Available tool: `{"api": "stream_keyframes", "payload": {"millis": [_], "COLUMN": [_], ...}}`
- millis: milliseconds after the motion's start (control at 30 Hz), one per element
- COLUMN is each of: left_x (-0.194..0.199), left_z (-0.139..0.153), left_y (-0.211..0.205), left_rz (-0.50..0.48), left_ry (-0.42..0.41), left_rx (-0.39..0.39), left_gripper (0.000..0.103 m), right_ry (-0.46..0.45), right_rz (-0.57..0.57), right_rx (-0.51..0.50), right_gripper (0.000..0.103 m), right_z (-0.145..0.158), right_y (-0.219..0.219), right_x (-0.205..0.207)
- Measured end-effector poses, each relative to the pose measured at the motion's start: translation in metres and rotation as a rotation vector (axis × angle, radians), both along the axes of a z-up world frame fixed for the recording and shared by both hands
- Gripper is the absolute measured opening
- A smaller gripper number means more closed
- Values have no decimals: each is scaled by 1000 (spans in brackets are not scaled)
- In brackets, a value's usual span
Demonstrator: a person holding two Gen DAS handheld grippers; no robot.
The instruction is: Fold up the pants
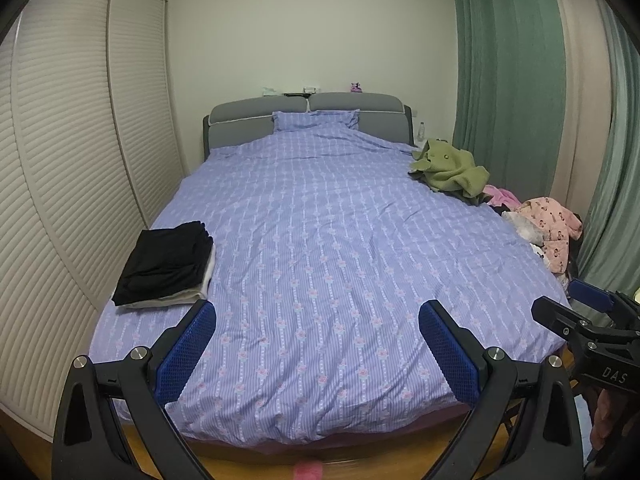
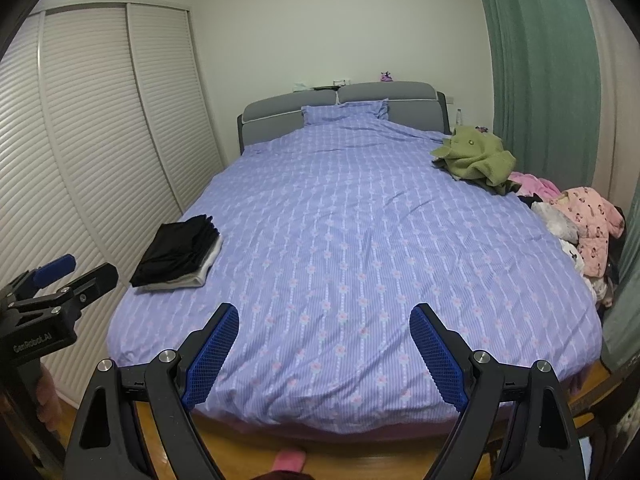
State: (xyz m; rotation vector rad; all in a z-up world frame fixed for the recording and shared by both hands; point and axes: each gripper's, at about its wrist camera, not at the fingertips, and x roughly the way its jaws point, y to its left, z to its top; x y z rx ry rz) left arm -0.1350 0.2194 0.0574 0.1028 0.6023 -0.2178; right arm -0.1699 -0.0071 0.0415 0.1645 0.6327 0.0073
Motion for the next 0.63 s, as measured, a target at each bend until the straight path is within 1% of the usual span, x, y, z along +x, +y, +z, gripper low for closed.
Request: {"api": "stream_keyframes", "payload": {"millis": [633], "left_x": [-1], "left_z": [-1], "left_y": [-5], "left_rz": [26], "left_ry": [8], "left_rx": [-1], "left_gripper": [103], "right_ry": [6], "right_rz": [-9], "right_rx": [-4], "right_gripper": [89], "right_z": [-3], "right_y": [-2], "right_x": [1]}}
